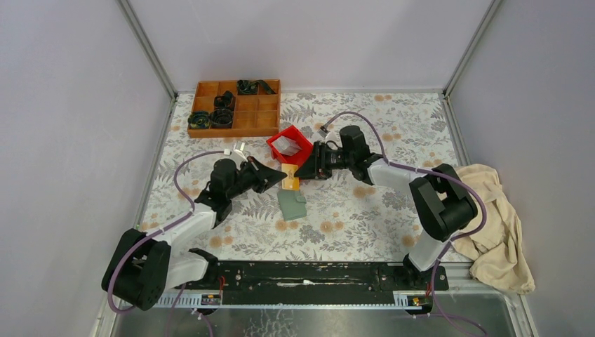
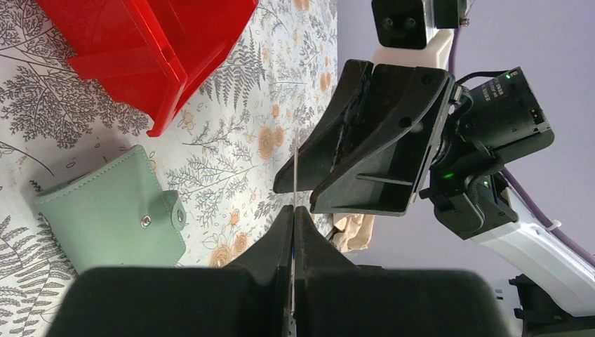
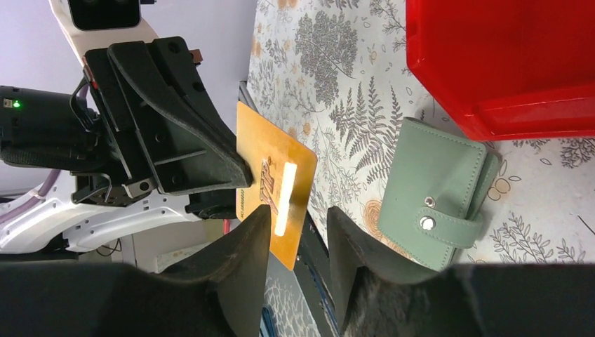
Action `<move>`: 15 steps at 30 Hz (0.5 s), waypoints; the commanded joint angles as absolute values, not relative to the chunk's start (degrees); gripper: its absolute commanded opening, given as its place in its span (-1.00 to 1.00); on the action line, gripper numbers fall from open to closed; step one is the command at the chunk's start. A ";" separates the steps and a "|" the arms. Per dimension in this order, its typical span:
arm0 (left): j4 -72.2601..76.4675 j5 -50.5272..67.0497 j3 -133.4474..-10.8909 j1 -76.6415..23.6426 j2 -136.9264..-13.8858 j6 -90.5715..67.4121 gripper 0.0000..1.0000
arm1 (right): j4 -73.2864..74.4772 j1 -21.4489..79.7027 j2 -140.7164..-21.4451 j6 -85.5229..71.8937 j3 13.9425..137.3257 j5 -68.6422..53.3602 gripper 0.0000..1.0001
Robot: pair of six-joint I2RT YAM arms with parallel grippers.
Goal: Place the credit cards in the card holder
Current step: Pick up the credit card from the storage box.
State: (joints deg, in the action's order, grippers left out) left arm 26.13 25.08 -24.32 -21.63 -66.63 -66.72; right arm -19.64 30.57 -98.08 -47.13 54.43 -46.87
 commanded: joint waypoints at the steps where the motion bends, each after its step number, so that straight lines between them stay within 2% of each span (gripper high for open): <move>1: 32.31 26.31 -23.17 -21.40 -67.34 -68.97 -1.00 | -25.54 31.71 -98.84 -49.73 54.41 -49.38 -0.15; 6: 34.28 26.58 -22.64 -21.36 -67.82 -70.28 -1.00 | -27.98 32.16 -99.81 -51.44 53.95 -50.11 -0.15; 8: 34.58 26.76 -22.65 -21.36 -68.18 -70.48 -1.00 | -29.97 32.25 -100.12 -52.85 53.63 -50.73 -0.23; 9: 34.62 26.77 -22.57 -21.39 -68.36 -70.56 -1.00 | -31.22 32.26 -100.31 -53.74 53.44 -51.18 -0.32; 13: 35.84 26.99 -21.98 -21.37 -69.00 -71.44 -1.00 | -35.95 32.33 -101.06 -57.55 52.71 -52.53 -0.90; 14: 35.81 27.10 -21.90 -21.36 -69.22 -71.45 -0.98 | -36.82 32.34 -101.03 -58.29 52.51 -52.68 -0.99; 15: 35.77 27.34 -21.89 -21.36 -69.42 -71.45 -0.90 | -37.39 32.34 -101.08 -58.82 52.41 -52.84 -1.00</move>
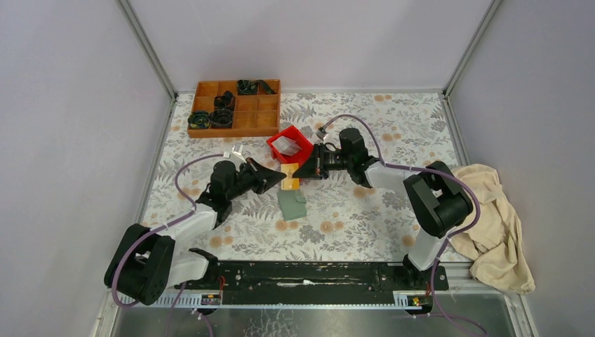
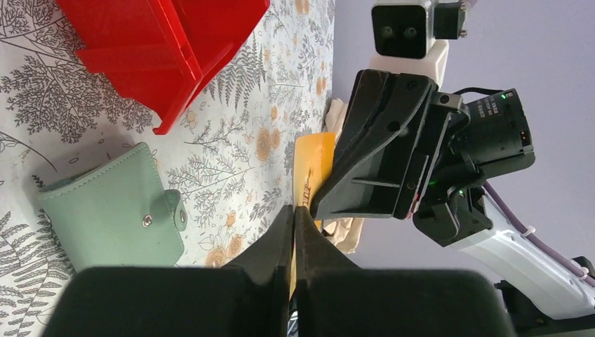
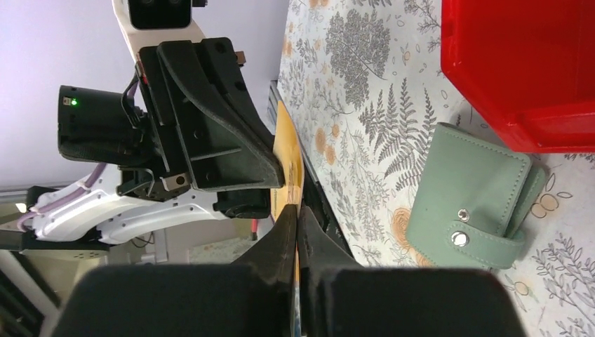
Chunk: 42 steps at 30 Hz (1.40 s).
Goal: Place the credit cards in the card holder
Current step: Pick up the credit card from the storage box, then insert the credit card into the card holder.
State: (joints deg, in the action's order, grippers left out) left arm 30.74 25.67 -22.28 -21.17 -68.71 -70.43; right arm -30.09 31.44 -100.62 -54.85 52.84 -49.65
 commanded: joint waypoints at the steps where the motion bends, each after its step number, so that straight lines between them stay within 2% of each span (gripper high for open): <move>1: 35.44 27.58 -21.76 -21.37 -69.57 -71.27 -0.70 | -37.62 32.39 -101.07 -59.10 52.43 -52.91 -1.00; 3: 32.48 27.20 -22.08 -21.30 -69.46 -69.76 -0.37 | -36.86 32.29 -100.66 -58.95 52.47 -53.02 -1.00; 5: 26.94 25.20 -22.62 -21.22 -68.50 -67.51 -0.14 | -31.97 32.23 -99.71 -55.66 53.39 -52.03 -1.00; 8: 17.56 20.23 -23.66 -21.24 -66.47 -63.96 0.04 | -17.47 32.18 -98.01 -46.02 57.08 -48.57 -1.00; 11: 9.30 15.10 -24.61 -21.18 -64.86 -61.14 0.08 | -1.11 32.40 -97.45 -34.48 62.75 -42.92 -1.00; 15: 4.21 10.90 -24.62 -21.18 -63.79 -59.27 0.08 | 17.19 33.63 -98.56 -25.12 71.18 -35.38 -1.00; 19: 3.00 9.50 -23.84 -21.27 -63.54 -58.11 0.07 | 27.98 35.98 -100.97 -20.42 77.76 -29.56 -1.00; 22: 2.30 8.89 -23.41 -21.43 -63.71 -57.30 -0.02 | 34.04 38.55 -103.68 -18.11 82.15 -26.58 -1.00; 35: 0.98 8.04 -25.00 -24.87 -68.05 -54.34 -0.48 | 42.81 44.86 -110.27 -16.63 89.62 -21.78 -1.00; 42: 1.12 7.53 -25.47 -26.92 -69.86 -53.81 -0.52 | 45.97 45.39 -112.59 -16.13 91.45 -18.53 -1.00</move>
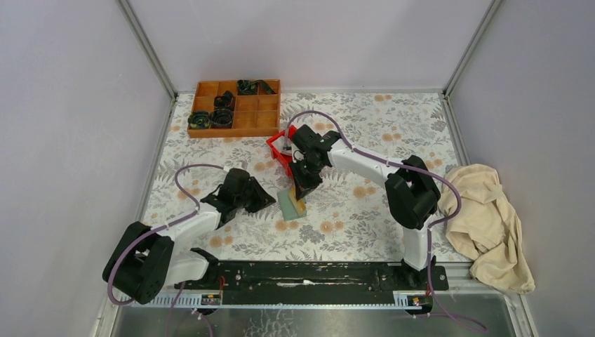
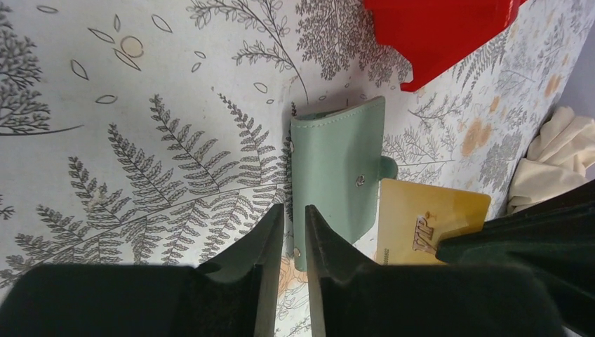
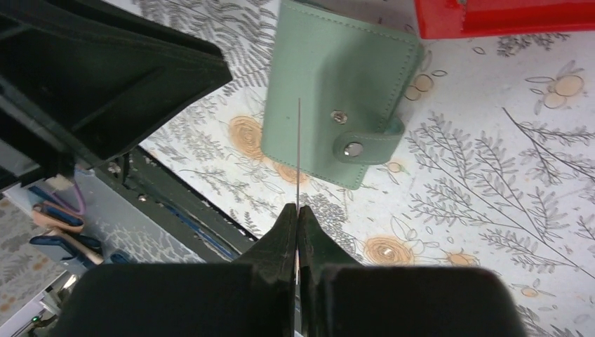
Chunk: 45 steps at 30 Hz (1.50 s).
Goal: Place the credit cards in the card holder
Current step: Insert the credit card into the card holder.
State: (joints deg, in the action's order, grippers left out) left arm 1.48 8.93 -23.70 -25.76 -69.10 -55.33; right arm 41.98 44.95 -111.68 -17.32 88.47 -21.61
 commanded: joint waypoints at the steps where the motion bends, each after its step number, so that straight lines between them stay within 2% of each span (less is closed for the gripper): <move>1: 1.10 7.43 -25.49 -27.22 -70.02 -53.79 -0.53 | 46.56 45.51 -112.88 -15.94 91.75 -17.90 -1.00; 13: 1.05 6.57 -26.89 -29.91 -73.37 -53.26 -0.54 | 49.81 45.77 -113.91 -14.68 93.12 -10.23 -1.00; 22: 0.89 6.43 -27.26 -30.38 -75.04 -52.98 -0.56 | 48.32 45.55 -113.68 -14.87 90.77 -9.23 -1.00; 45: -0.77 6.14 -28.03 -30.54 -76.90 -51.47 -0.58 | 30.18 35.51 -108.43 -21.77 74.89 -28.29 -1.00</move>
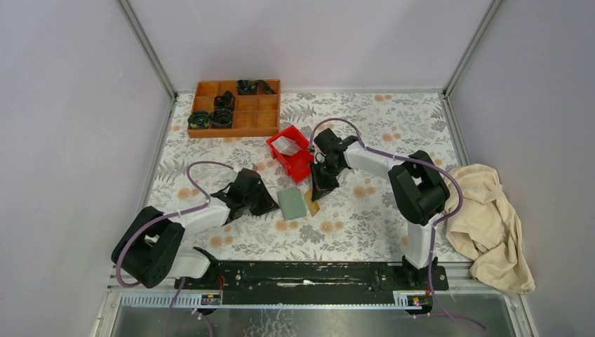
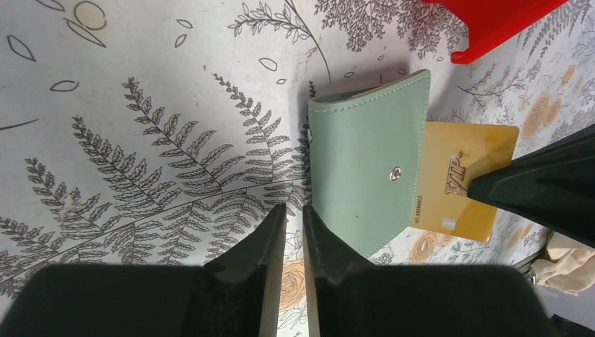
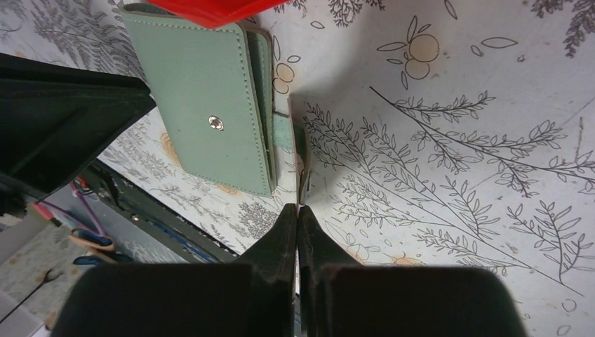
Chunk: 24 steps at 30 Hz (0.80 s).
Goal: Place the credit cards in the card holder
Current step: Insert the credit card into the card holder.
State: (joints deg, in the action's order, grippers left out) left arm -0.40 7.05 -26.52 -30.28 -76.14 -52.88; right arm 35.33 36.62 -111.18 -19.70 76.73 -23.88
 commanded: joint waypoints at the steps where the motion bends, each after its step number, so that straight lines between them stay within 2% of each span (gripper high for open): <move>1: -0.79 6.15 -28.12 -30.50 -77.09 -51.42 -0.59 | 29.60 35.26 -108.24 -22.07 74.39 -28.84 -1.00; 24: -0.94 6.10 -28.87 -30.50 -81.39 -50.52 -0.62 | 22.62 32.40 -107.14 -24.75 70.83 -35.25 -1.00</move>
State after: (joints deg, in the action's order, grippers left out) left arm -0.10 7.18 -28.32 -30.28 -79.42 -52.14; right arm 24.21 33.04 -110.17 -23.92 71.33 -32.71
